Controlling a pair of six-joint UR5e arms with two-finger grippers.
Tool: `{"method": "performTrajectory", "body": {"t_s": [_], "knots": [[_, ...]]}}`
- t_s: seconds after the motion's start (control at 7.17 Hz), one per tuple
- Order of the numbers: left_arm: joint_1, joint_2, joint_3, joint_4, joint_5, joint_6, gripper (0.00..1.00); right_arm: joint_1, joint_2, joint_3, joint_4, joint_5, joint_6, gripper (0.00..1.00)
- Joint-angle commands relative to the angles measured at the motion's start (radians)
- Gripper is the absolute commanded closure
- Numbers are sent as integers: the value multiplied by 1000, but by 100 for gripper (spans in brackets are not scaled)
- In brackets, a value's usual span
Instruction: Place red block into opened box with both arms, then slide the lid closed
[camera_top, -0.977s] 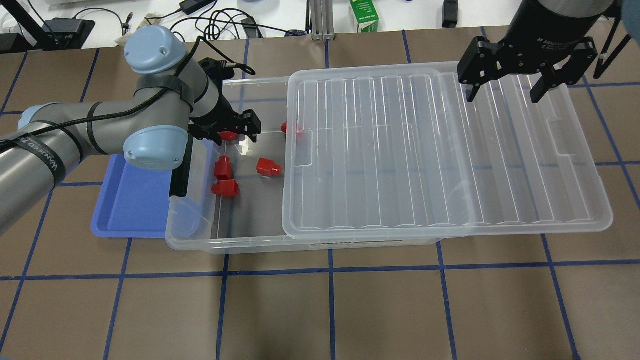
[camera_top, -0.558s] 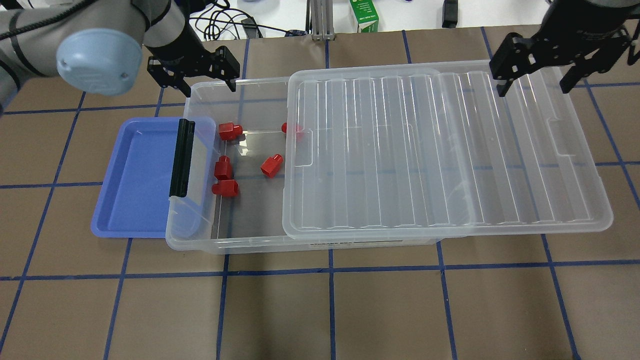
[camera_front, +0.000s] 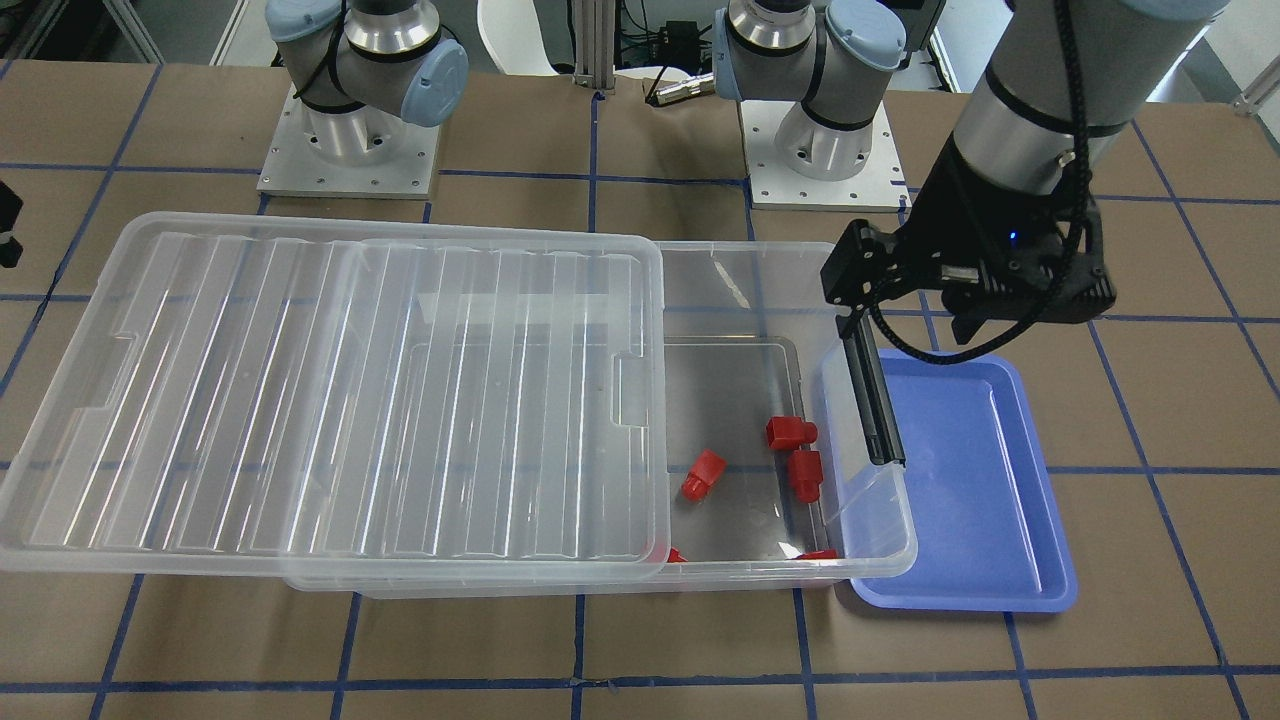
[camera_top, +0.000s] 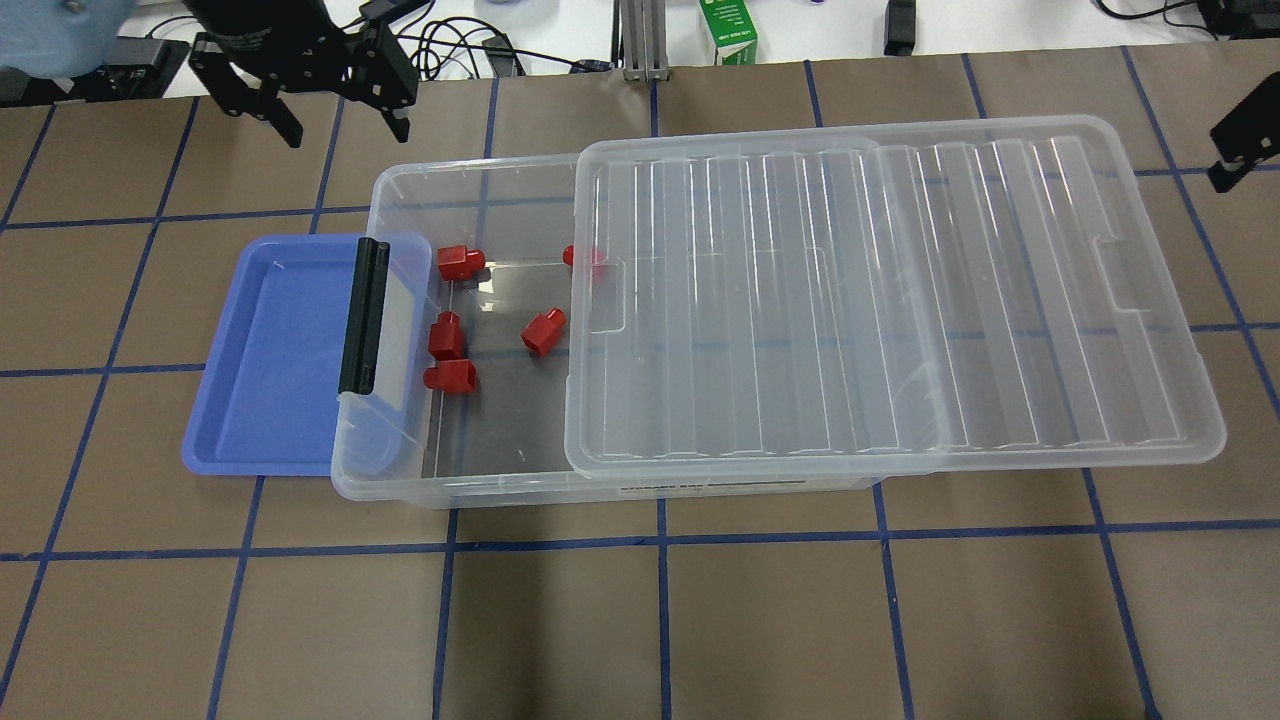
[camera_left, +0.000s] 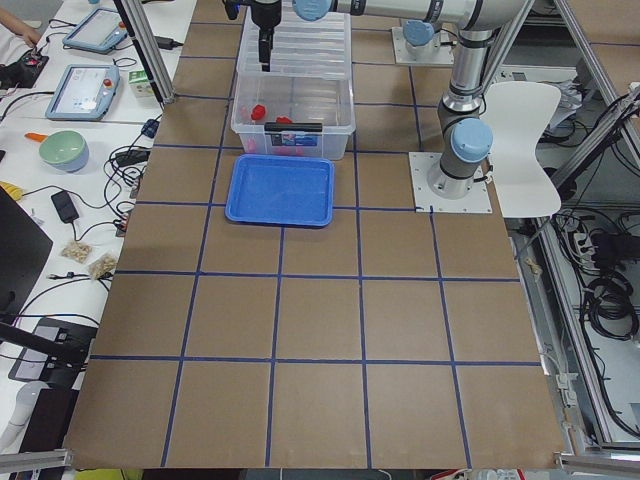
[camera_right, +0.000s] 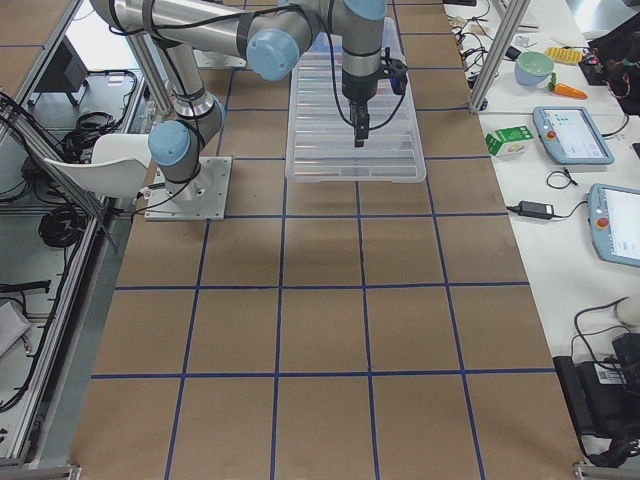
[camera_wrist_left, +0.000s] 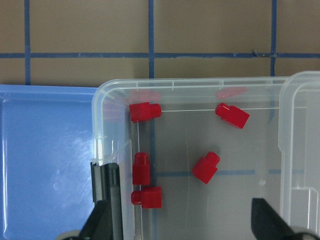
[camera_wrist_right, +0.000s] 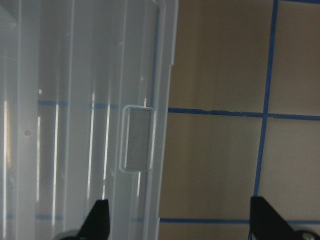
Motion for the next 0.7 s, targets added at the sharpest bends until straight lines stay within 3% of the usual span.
{"method": "performTrajectory", "body": {"t_s": [0.0, 0.28, 0.56], "knots": [[87, 88, -127, -60, 5, 84, 0, -71, 65, 78, -99, 9, -55, 0], [77, 84, -155, 58, 12, 61, 0, -72, 120, 147, -186, 4, -67, 0], [54, 82, -157, 63, 13, 44, 0, -74, 126, 211, -274, 4, -67, 0]]}}
